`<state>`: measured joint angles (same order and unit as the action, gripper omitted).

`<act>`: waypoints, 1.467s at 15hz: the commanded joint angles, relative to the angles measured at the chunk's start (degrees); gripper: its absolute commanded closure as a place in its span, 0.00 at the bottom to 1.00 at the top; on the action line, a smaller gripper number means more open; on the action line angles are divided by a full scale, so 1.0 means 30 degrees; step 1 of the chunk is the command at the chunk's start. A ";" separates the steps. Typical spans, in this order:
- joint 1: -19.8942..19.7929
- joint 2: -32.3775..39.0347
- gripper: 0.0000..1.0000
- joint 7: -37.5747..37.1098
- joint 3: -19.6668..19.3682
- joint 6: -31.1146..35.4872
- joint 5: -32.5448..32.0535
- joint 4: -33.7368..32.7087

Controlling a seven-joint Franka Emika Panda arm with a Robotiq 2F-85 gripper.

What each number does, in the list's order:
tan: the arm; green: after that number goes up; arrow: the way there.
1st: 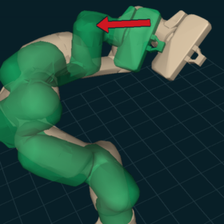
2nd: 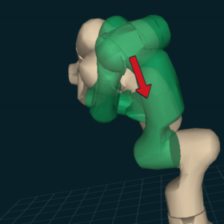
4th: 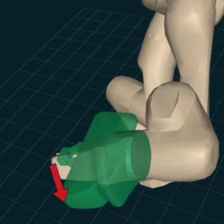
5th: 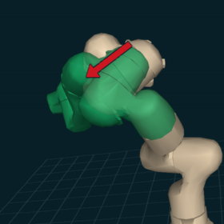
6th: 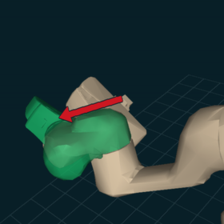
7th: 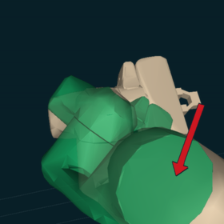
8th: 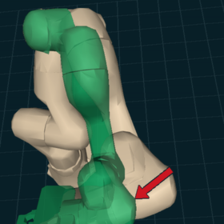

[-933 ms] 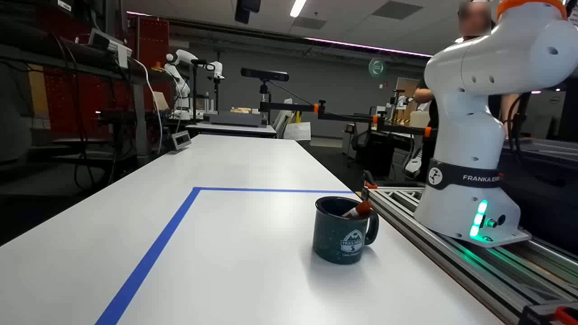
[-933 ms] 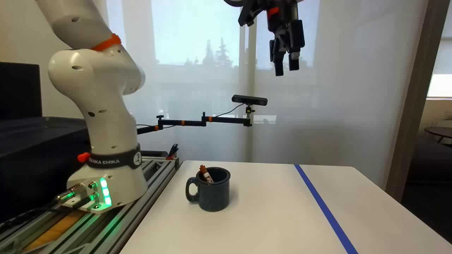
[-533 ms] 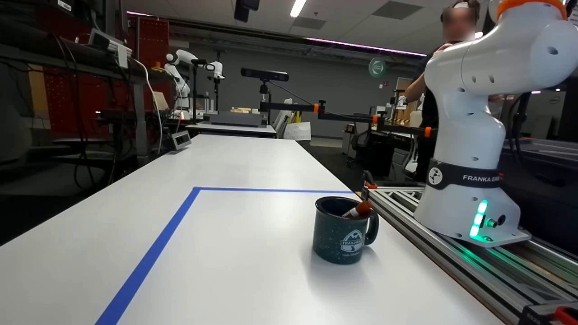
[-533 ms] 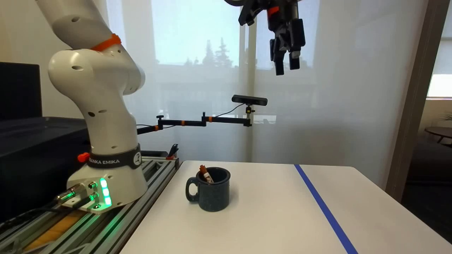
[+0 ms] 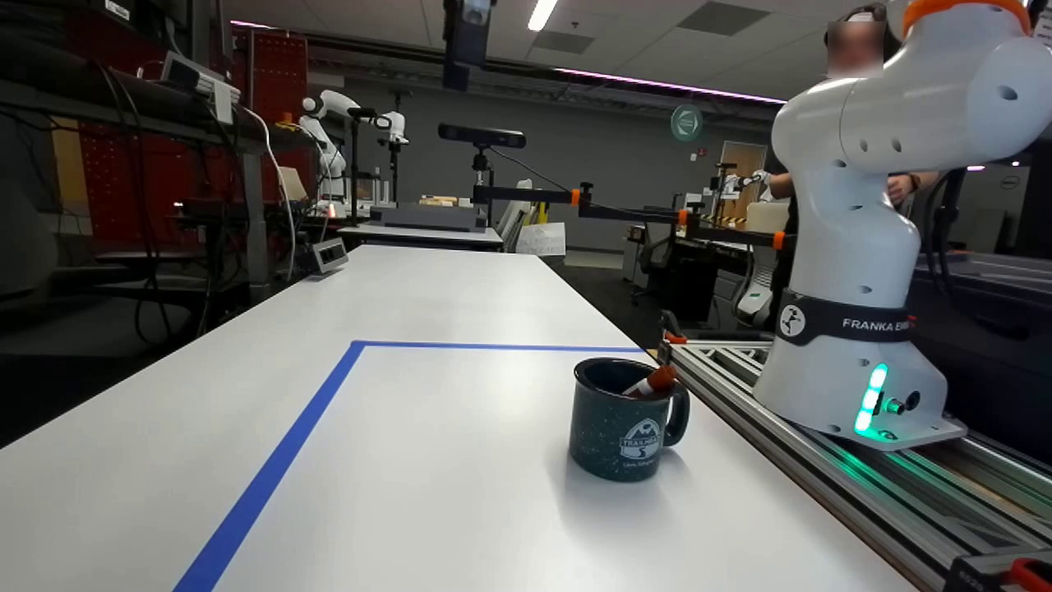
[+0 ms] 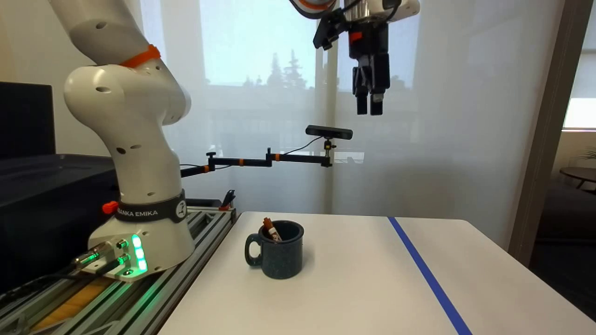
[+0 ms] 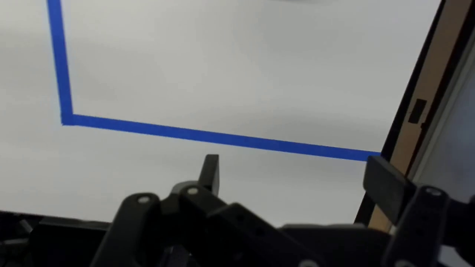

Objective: Remove the marker from the mug

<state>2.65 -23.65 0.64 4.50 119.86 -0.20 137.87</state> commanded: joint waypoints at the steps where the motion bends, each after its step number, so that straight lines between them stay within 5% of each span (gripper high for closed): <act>1: 0.1063 0.0188 0.00 -0.0639 -0.0297 0.1948 0.3332 0.2269; 6: 0.2401 0.0991 0.00 -0.0439 -0.0127 0.4158 0.8020 0.4730; 13: 0.3563 -0.0217 0.00 -0.0821 0.0110 0.2965 1.3127 0.7335; 22: 0.2658 -0.0688 0.00 -0.3903 0.0316 -0.0703 1.3139 0.6487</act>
<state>12.28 -22.68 -7.64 4.99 122.84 39.32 157.34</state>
